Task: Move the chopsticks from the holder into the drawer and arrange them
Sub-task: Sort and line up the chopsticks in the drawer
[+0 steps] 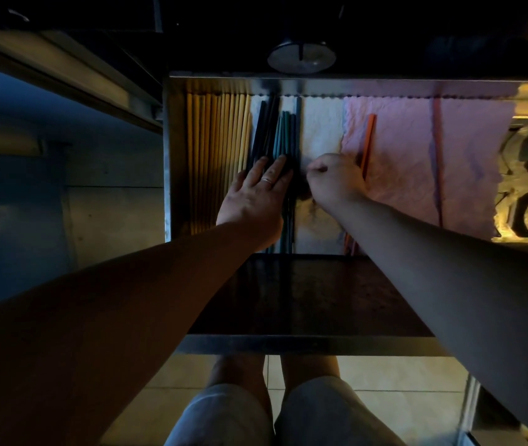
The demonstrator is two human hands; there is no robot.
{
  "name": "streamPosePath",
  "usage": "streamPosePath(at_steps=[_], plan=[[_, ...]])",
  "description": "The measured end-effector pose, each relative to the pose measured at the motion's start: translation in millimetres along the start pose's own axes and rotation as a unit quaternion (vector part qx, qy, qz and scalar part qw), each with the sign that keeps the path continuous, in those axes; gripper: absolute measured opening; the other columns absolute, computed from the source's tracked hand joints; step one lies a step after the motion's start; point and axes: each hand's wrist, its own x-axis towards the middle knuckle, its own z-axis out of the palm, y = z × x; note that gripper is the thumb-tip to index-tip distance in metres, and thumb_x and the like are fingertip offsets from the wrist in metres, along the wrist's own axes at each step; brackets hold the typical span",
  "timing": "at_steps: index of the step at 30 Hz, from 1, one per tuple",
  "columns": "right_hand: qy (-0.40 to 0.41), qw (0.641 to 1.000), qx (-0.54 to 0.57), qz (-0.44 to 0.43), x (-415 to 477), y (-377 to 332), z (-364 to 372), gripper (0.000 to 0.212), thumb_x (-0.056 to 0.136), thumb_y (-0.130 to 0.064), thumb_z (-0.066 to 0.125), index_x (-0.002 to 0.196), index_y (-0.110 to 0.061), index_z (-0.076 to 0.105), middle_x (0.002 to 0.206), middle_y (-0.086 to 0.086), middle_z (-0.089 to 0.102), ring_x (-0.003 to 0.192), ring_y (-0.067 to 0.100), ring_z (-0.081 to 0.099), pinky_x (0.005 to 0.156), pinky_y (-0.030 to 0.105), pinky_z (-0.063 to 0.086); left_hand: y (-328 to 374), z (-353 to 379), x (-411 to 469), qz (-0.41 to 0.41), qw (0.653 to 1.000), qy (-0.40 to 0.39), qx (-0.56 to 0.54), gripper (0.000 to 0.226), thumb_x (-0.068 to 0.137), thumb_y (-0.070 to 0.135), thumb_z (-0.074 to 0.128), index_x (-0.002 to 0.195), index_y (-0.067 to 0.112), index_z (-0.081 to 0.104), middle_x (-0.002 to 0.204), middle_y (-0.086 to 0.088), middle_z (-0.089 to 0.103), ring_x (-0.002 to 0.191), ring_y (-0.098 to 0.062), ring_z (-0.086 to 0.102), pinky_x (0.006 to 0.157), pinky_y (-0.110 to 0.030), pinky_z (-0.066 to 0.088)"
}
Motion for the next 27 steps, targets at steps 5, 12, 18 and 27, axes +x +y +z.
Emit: streamPosePath(at_steps=[5,12,18,27], plan=[[0.050,0.998,0.012,-0.023,0,22,-18,0.017,0.088,-0.010,0.056,0.097,-0.009,0.070,0.105,0.005,0.070,0.103,0.019,0.063,0.084,0.009,0.044,16,-1,0,0.013,0.998,0.053,-0.006,0.060,0.094,0.023,0.047,0.150,0.030,0.026,0.163,0.002,0.010,0.149,-0.027,0.005,0.117,-0.048,0.015],[0.115,0.990,-0.078,-0.011,-8,61,-54,0.020,0.082,-0.015,0.059,0.097,-0.015,0.071,0.099,0.001,0.069,0.101,0.018,0.059,0.086,0.019,0.034,71,-2,14,0.009,0.993,0.008,-0.116,0.038,0.089,0.022,0.054,0.127,0.015,0.050,0.126,-0.011,0.056,0.115,-0.033,0.054,0.091,-0.043,0.049],[0.032,0.999,-0.033,0.027,-3,81,-64,0.024,0.082,-0.016,0.063,0.105,-0.014,0.070,0.093,0.002,0.066,0.090,0.014,0.061,0.057,0.003,0.037,114,6,36,-0.121,0.967,0.008,-0.224,0.035,0.091,0.039,0.060,0.113,0.012,0.065,0.110,-0.015,0.068,0.105,-0.034,0.063,0.072,-0.031,0.044],[0.167,0.972,-0.164,-0.006,5,112,-99,0.033,0.085,-0.033,0.054,0.113,-0.017,0.061,0.118,0.008,0.060,0.118,0.032,0.049,0.098,0.036,0.036,134,23,52,-0.201,0.945,0.031,-0.254,0.041,0.084,0.044,0.067,0.110,0.013,0.063,0.107,-0.013,0.067,0.102,-0.032,0.063,0.067,-0.029,0.037]])
